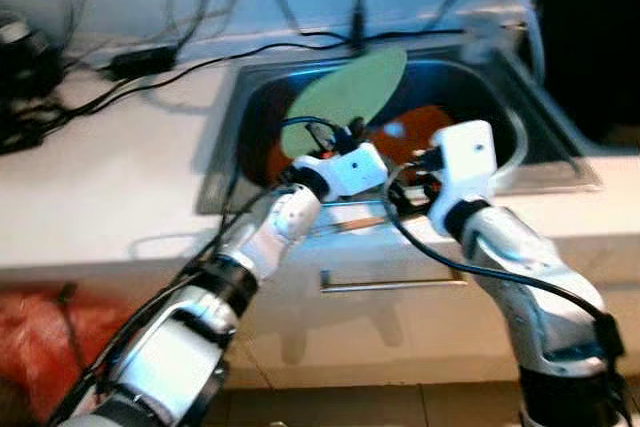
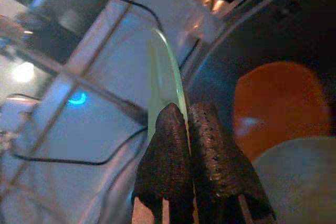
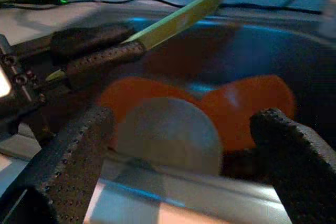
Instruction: Kitchen organization
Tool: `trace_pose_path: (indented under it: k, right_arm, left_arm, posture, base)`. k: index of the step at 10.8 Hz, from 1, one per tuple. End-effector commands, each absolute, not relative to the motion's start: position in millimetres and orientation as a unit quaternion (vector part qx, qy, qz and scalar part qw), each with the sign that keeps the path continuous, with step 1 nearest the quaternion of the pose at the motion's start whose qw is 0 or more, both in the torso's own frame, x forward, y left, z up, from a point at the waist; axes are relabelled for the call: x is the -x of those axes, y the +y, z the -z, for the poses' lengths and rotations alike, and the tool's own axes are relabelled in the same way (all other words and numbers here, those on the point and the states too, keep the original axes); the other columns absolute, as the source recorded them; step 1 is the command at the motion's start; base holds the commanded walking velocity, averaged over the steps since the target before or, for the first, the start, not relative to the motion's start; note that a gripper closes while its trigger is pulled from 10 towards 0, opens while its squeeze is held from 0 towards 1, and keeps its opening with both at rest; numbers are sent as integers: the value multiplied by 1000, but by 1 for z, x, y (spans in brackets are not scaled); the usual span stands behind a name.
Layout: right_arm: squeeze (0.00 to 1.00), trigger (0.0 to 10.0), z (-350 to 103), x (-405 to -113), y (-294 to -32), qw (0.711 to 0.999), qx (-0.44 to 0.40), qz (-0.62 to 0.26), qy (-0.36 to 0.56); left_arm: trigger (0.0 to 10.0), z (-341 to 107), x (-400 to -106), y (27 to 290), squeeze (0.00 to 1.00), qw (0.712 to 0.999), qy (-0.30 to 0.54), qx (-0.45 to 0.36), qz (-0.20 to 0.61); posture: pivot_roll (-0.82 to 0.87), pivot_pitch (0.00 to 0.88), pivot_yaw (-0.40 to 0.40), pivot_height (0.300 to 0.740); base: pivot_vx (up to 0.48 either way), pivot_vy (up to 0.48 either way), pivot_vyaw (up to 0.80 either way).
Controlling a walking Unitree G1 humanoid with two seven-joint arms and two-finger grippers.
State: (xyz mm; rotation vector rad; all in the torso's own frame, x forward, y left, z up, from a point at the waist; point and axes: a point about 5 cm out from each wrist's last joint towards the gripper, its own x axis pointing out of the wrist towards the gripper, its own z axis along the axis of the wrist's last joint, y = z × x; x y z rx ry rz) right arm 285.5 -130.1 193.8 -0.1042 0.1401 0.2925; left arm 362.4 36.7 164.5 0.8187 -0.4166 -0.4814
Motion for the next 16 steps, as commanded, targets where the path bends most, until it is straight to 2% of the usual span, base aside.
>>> trace_pose_path:
  k: [1,3,7,8,9,10,13,14,15,16]
  right_arm:
    - [0,10000,-199,-283,-127,985,52,-150,64]
    - [0,10000,-203,-280,-122,982,53,-167,67]
    - [0,10000,-206,-273,-116,980,46,-180,76]
    - [0,10000,-206,-272,-115,979,44,-180,79]
    - [0,10000,-206,-271,-115,980,42,-179,80]
    - [0,10000,-206,-270,-114,980,40,-178,81]
    - [0,10000,-205,-268,-116,981,36,-169,85]
    - [0,10000,-205,-267,-115,981,35,-168,85]
    - [0,10000,-206,-267,-115,982,35,-168,85]
    - [0,10000,-206,-267,-114,982,35,-168,85]
  left_arm:
    - [0,-176,-372,47,0,881,-195,-378,206]
    - [0,-168,-385,67,0,907,-114,-361,185]
    - [0,-151,-395,97,0,911,-1,-374,175]
    - [1216,-150,-396,99,0,910,18,-373,179]
    - [1765,-145,-395,98,0,910,36,-366,190]
    - [1176,-140,-393,94,0,903,46,-373,207]
    - [1569,-122,-385,86,0,880,80,-395,252]
    - [2078,-114,-381,83,0,872,94,-401,266]
    - [3059,-108,-378,82,0,870,104,-400,269]
    - [3608,-108,-378,83,35,873,108,-394,266]
  posture:
    - [-160,29,139,740]
    - [-148,47,114,740]
    - [-165,86,109,740]
    - [-170,94,113,740]
    - [-177,100,122,740]
    - [-183,104,131,740]
    - [-188,106,144,740]
    - [-189,105,145,740]
    - [-190,103,145,740]
    - [-192,102,142,740]
  base:
    - [0,0,0]
    - [0,0,0]
    - [0,0,0]
    - [0,0,0]
    - [0,0,0]
    - [0,0,0]
    - [0,0,0]
    - [0,0,0]
    - [0,0,0]
    - [0,0,0]
